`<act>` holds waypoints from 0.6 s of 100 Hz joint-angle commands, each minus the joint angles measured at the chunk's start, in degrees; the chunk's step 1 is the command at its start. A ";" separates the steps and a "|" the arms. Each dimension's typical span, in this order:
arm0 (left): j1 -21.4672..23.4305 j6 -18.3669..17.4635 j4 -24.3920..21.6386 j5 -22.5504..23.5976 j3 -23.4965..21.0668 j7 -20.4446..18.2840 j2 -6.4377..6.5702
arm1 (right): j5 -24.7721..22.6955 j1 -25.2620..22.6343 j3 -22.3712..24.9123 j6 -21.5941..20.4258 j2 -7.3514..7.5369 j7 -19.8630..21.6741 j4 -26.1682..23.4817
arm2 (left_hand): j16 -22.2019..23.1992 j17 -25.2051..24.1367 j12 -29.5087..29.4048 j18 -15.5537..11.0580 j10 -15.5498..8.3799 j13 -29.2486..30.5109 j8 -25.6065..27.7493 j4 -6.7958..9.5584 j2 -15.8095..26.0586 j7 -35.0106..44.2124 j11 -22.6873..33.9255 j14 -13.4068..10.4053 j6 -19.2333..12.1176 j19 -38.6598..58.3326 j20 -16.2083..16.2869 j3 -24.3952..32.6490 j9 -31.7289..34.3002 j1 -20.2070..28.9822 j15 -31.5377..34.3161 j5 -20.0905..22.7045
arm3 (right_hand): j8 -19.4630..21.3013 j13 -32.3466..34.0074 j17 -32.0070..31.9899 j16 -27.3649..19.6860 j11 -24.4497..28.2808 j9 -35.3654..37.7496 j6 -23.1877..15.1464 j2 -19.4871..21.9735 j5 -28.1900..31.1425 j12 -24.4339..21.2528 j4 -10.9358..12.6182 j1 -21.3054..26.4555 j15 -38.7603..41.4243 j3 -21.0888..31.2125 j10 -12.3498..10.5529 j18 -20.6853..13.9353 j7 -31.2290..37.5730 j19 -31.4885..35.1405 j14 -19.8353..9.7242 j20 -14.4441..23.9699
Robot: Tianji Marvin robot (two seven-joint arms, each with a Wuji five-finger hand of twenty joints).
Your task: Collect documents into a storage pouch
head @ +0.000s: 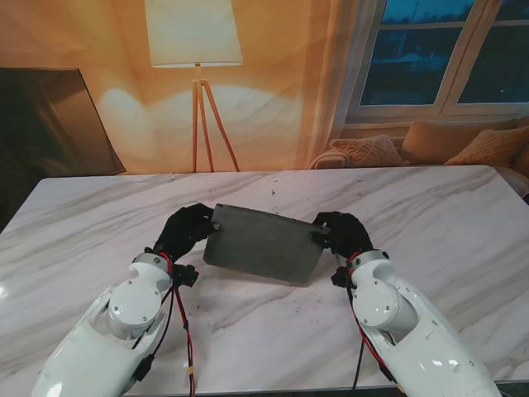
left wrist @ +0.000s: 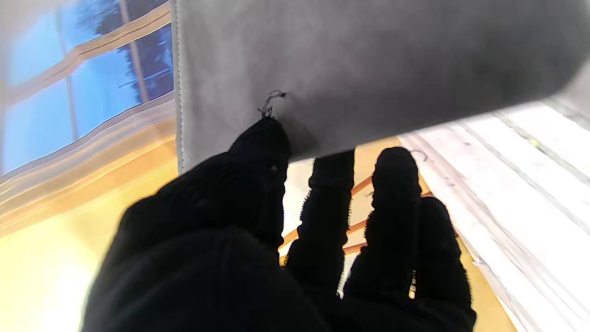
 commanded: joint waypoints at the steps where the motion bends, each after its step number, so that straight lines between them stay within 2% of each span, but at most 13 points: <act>1: -0.80 0.50 0.95 0.19 -0.55 -0.91 0.53 | -0.18 1.55 -0.29 1.10 -0.22 1.14 0.80 | 2.12 1.04 -1.81 -1.06 0.61 0.21 -0.06 1.91 2.10 -0.21 2.59 1.36 0.54 6.23 3.57 -2.07 -2.91 -1.84 2.04 0.40 | 1.11 3.36 1.72 0.89 2.98 1.54 -1.21 3.67 1.90 1.25 0.84 3.42 3.28 0.42 1.86 -2.71 2.46 5.09 -4.35 -0.19; 13: -2.01 3.04 2.87 2.47 -0.54 -2.04 0.89 | -0.28 3.76 -1.58 2.36 -0.22 2.06 2.48 | 3.26 1.26 -3.60 -1.21 1.20 -0.31 0.11 2.31 3.22 -0.48 3.84 1.96 0.95 9.82 5.23 -4.15 -4.69 -2.06 3.18 0.73 | 1.18 4.46 2.89 0.96 3.08 1.14 -1.09 3.73 1.82 1.41 0.85 3.60 4.68 0.48 1.95 -2.99 2.44 6.29 -5.22 -0.19; 31: -4.58 5.85 6.86 3.73 0.45 -2.72 0.86 | -1.01 7.28 -4.59 3.49 -0.44 2.31 6.36 | 2.39 -0.18 -6.90 -1.59 1.71 -2.79 -0.12 2.78 4.25 -1.27 2.55 1.69 1.62 9.39 4.89 -6.59 -8.27 -0.84 1.05 0.96 | 1.22 2.85 1.33 -0.41 1.45 0.39 -1.27 3.86 1.52 0.18 0.87 3.53 2.35 0.21 1.42 -2.65 2.26 4.66 -4.35 -1.25; 38: -5.88 6.96 8.39 3.71 1.02 -3.42 0.85 | -0.66 8.55 -5.81 4.60 -0.83 1.82 7.88 | 2.11 -0.57 -8.33 -1.92 1.74 -3.43 -0.48 2.93 4.64 -2.85 2.15 1.51 2.11 9.26 4.90 -7.54 -9.70 -0.12 0.54 -0.44 | 0.57 1.61 0.09 -1.30 -0.52 -0.78 -0.49 3.69 -0.30 -1.20 0.87 3.70 0.19 0.62 1.16 -2.38 1.19 3.13 -3.81 -1.94; 50: -8.08 7.47 10.97 3.75 2.16 -4.38 0.82 | 0.68 10.27 -7.44 6.83 -1.56 1.07 9.86 | -0.43 -2.13 -13.81 -2.50 1.10 -6.45 -0.81 3.21 4.85 -8.27 0.01 0.34 2.78 6.12 3.44 -8.26 -14.79 0.21 -3.58 -4.27 | -0.85 -4.78 -6.55 -3.34 -6.19 -6.51 0.68 2.32 -6.19 -3.96 0.60 2.08 -7.26 1.55 0.78 -1.92 -1.46 -3.02 -2.43 -3.49; 56: -8.91 7.57 11.95 3.59 2.64 -4.55 0.73 | 0.63 11.05 -8.12 7.39 -1.74 0.85 10.89 | -2.38 -3.43 -15.95 -2.89 0.69 -9.17 0.05 3.30 5.51 -12.83 -1.47 -0.59 3.29 3.20 2.31 -7.19 -18.06 -1.11 -6.63 -5.84 | -1.29 -7.58 -9.23 -3.92 -8.15 -9.42 1.16 1.62 -8.64 -4.77 0.46 1.21 -10.80 2.27 0.57 -1.73 -2.45 -5.75 -2.11 -3.83; 60: -9.30 7.57 12.47 3.50 2.91 -4.56 0.66 | 0.45 11.48 -8.48 7.59 -1.76 0.82 11.51 | -3.51 -4.25 -17.02 -3.19 0.31 -10.96 0.23 3.50 6.28 -15.04 -2.81 -1.32 3.50 1.17 1.56 -6.08 -20.23 -2.48 -8.69 -7.04 | -0.36 -11.50 -12.88 -3.81 -9.71 -14.04 1.94 1.19 -10.48 -6.30 0.54 -1.73 -15.92 4.13 0.17 -1.68 -6.12 -9.67 -1.92 -3.63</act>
